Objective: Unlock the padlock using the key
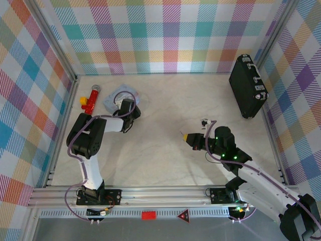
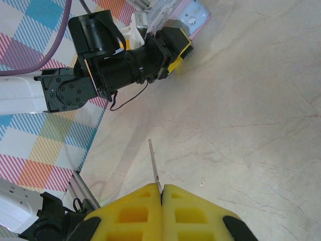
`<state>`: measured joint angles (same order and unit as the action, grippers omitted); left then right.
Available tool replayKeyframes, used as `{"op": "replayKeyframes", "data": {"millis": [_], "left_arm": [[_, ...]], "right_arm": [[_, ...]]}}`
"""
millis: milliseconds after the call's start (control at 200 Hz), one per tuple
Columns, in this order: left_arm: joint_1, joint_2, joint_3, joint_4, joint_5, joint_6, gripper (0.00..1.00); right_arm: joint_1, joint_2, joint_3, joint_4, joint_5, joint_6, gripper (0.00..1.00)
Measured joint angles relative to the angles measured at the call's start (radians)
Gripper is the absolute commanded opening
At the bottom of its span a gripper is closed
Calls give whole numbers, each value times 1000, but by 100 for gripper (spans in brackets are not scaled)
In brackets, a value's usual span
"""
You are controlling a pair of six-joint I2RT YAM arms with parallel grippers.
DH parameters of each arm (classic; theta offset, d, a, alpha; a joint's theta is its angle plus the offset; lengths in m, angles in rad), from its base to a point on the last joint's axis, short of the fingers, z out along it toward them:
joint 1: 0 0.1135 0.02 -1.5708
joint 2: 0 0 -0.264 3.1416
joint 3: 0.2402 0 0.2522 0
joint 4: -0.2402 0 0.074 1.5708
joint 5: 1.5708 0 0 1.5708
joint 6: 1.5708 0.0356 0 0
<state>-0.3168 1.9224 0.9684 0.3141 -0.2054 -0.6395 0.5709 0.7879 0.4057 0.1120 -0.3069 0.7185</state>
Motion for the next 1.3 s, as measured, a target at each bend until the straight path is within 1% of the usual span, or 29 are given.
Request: {"op": "replayKeyframes", "data": {"millis": [95, 250, 365, 470, 660, 900, 1095, 1300], "left_arm": [[0, 4, 3, 0, -9, 0, 40], [2, 13, 5, 3, -24, 6, 30], [6, 16, 5, 19, -15, 15, 21], [6, 16, -2, 37, -6, 23, 14], [8, -3, -49, 86, 34, 39, 5], [8, -85, -134, 79, 142, 64, 0], [5, -137, -175, 51, 241, 79, 0], [-11, -202, -211, -10, 322, 77, 0]], "right_arm": [[0, 0, 0, -2, 0, 0, 0], [0, -5, 0, -5, 0, 0, 0], [0, -12, 0, -18, 5, 0, 0], [0, -13, 2, -63, 29, 0, 0], [0, -4, 28, -158, 83, 3, 0], [0, 91, 35, -163, 98, 65, 0], [0, 167, 35, -130, 92, 141, 0], [0, 179, 35, -90, 89, 173, 0]]}}
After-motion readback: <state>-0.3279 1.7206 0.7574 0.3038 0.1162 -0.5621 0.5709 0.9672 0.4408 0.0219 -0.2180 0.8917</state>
